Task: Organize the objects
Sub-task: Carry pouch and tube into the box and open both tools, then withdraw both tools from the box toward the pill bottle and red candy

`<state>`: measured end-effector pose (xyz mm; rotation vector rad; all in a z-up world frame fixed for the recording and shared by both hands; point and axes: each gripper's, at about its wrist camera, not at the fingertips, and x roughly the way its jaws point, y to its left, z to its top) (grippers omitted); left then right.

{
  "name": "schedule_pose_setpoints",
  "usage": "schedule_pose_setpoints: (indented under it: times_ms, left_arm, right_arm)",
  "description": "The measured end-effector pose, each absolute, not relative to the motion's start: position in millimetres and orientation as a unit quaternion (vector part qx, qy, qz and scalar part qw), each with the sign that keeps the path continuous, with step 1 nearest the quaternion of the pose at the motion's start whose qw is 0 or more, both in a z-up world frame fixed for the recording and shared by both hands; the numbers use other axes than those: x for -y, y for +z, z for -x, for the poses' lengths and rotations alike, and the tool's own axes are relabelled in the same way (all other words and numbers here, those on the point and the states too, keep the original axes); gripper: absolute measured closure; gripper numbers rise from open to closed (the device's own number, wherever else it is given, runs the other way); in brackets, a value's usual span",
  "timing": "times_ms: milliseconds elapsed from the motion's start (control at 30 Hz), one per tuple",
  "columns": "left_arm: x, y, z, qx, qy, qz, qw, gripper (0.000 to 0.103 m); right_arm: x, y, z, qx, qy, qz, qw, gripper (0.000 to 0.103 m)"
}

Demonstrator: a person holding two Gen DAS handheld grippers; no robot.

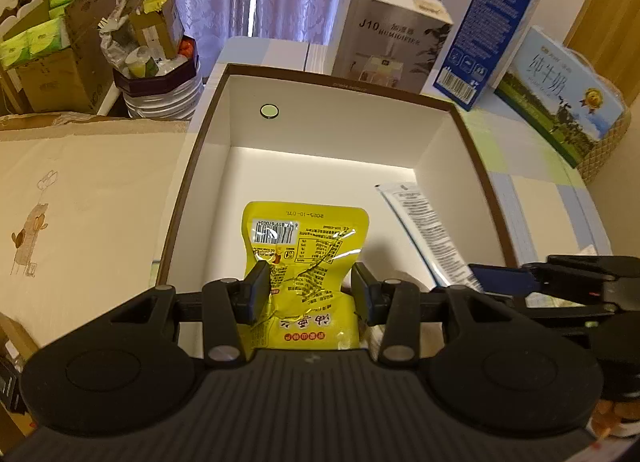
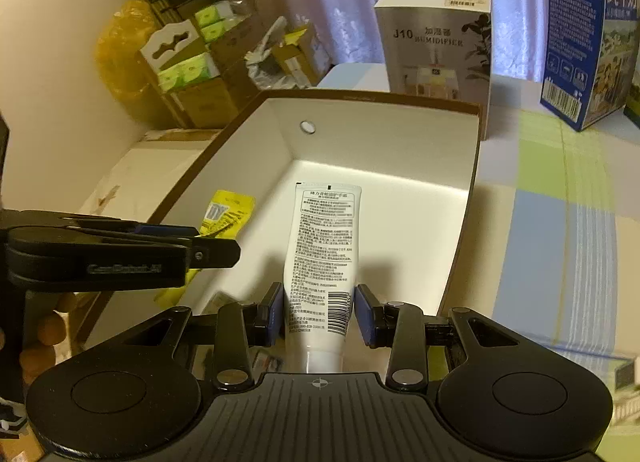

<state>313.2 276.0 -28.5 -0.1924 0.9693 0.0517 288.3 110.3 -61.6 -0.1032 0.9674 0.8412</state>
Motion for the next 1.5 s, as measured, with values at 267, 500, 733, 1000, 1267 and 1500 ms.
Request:
schedule_pose_setpoints:
  times_ms: [267, 500, 733, 1000, 1267, 1500]
  left_arm:
    - [-280.6, -46.5, -349.9, -0.476, 0.017, 0.079, 0.876, 0.064]
    - [-280.3, -52.1, -364.9, -0.477, 0.008, 0.066, 0.877, 0.046]
    - [-286.7, -42.6, -365.2, -0.469, 0.014, 0.057, 0.881, 0.042]
    - [-296.6, -36.2, -358.8, -0.463, 0.027, 0.060, 0.884, 0.035]
    - [-294.5, -23.9, -342.2, -0.449, 0.028, 0.066, 0.891, 0.025]
    - [-287.8, -10.1, -320.5, -0.442, 0.025, 0.066, 0.894, 0.023]
  right_arm:
    - [-118.4, -65.3, -305.1, -0.449, 0.377, 0.059, 0.808, 0.068]
    - [-121.5, -66.4, -314.0, -0.451, 0.370, 0.058, 0.810, 0.068]
    - [-125.9, -67.8, -322.0, -0.452, 0.368, 0.052, 0.811, 0.068]
    - [-130.2, -70.5, -332.5, -0.443, 0.355, 0.027, 0.822, 0.067]
    - [-118.5, -60.4, -330.8, -0.432, 0.368, 0.004, 0.823, 0.057]
    - [-101.0, -50.7, -313.0, -0.438, 0.375, 0.003, 0.817, 0.057]
